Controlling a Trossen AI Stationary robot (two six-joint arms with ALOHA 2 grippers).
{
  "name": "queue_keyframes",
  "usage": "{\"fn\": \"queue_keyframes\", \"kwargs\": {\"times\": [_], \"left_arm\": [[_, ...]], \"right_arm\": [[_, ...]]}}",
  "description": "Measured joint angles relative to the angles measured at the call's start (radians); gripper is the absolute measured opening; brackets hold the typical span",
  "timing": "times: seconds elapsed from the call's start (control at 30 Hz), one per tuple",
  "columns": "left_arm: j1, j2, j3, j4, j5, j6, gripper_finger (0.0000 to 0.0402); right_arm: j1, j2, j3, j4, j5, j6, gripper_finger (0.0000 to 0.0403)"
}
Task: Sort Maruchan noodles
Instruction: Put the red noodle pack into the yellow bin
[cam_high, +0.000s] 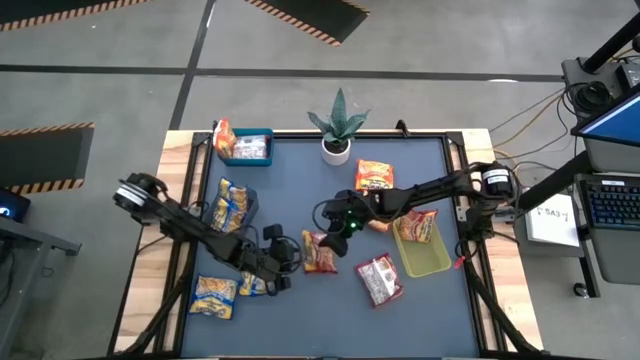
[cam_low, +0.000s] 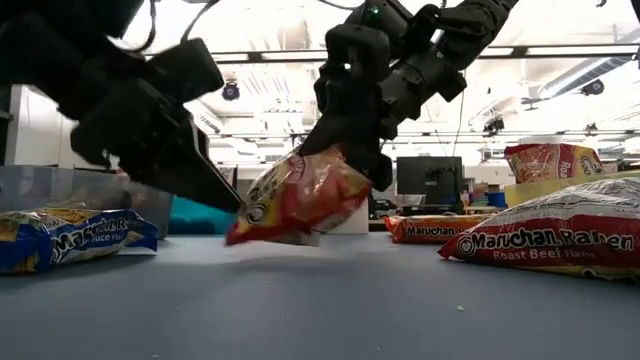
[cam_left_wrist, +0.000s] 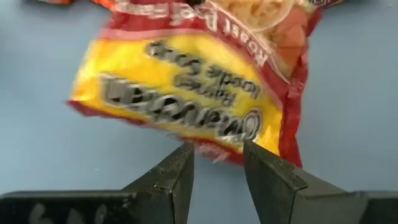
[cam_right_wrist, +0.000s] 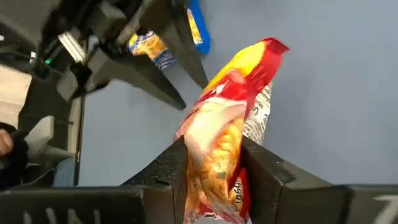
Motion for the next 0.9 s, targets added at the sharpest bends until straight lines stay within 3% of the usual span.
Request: {"fn": "queue_keyframes", "kwargs": {"times": [0.33,0.53,0.63,0.8,0.9], "left_arm": [[-0.050,-0.209,0.000,-0.025,-0.045,0.129,0.0121],[-0.055,-0.284,0.001,0.092,-0.065,0.242,0.0121],[-0.055,-0.289,0.002,0.139,-0.068,0.289,0.0121],[-0.055,-0.287,0.003,0.175,-0.068,0.313,0.0121],[-0.055,-0.286,0.003,0.172,-0.076,0.314,0.0121]], "right_arm": [[0.055,-0.185,0.000,-0.140,0.023,-0.137,0.0095],[0.137,-0.409,0.000,-0.425,0.047,-0.310,0.0095],[0.195,-0.528,0.000,-0.554,0.140,-0.336,0.0095],[0.302,-0.701,0.000,-0.755,0.394,-0.329,0.0095],[0.348,-0.793,-0.004,-0.855,0.464,-0.307,0.0095]]}}
